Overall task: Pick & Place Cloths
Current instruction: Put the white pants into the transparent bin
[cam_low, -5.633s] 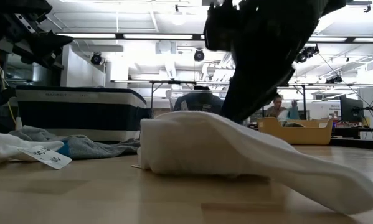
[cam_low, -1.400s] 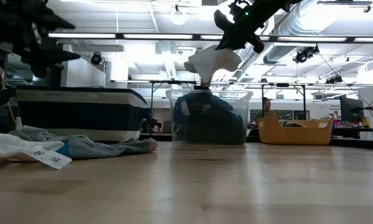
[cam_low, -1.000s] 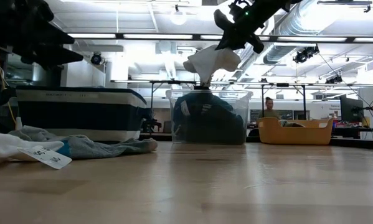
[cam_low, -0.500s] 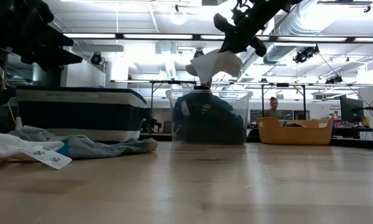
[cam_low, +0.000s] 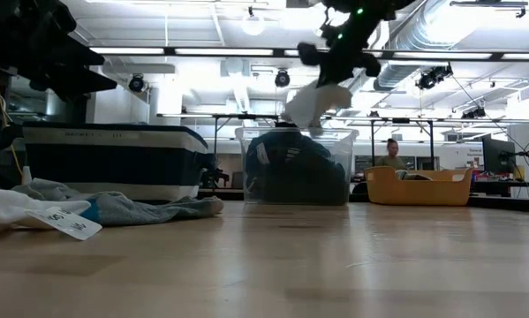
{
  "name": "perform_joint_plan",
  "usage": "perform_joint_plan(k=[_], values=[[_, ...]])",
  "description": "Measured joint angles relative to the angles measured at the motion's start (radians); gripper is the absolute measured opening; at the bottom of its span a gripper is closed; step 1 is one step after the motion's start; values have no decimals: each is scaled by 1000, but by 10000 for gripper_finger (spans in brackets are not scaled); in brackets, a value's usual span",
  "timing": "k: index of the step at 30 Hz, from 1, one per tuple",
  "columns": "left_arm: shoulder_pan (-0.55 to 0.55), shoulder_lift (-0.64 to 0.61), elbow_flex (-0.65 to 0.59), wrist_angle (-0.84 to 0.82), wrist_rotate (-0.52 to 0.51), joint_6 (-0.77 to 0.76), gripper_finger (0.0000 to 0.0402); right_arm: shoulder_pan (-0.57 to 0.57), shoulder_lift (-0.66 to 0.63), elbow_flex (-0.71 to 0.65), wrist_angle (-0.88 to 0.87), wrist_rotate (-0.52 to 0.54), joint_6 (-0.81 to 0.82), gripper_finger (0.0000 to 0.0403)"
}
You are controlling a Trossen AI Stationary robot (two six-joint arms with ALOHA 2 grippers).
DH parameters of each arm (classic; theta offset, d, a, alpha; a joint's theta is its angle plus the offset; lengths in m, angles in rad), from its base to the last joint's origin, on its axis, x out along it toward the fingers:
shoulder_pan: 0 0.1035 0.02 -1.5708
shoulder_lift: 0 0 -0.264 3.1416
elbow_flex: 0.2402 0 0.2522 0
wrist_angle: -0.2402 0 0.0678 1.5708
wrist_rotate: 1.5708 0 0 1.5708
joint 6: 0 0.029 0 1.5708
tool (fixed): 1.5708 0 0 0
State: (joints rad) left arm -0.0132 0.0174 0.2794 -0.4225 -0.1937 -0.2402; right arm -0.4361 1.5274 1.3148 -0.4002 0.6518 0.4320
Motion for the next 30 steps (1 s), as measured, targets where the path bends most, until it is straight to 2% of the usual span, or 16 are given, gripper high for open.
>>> perform_joint_plan(k=[5, 10, 18, 30], values=[[0, 0, 0, 0, 0, 0, 290, -5, 126, 125, -118, 14, -72, 27], [0, 0, 0, 0, 0, 0, 290, 2, 235, 217, -182, -73, -72, 27], [0, 0, 0, 0, -1, 0, 290, -11, 329, 229, -194, -310, 90, 27], [0, 0, 0, 0, -2, 0, 290, -105, 454, 232, -215, -497, 197, 27]])
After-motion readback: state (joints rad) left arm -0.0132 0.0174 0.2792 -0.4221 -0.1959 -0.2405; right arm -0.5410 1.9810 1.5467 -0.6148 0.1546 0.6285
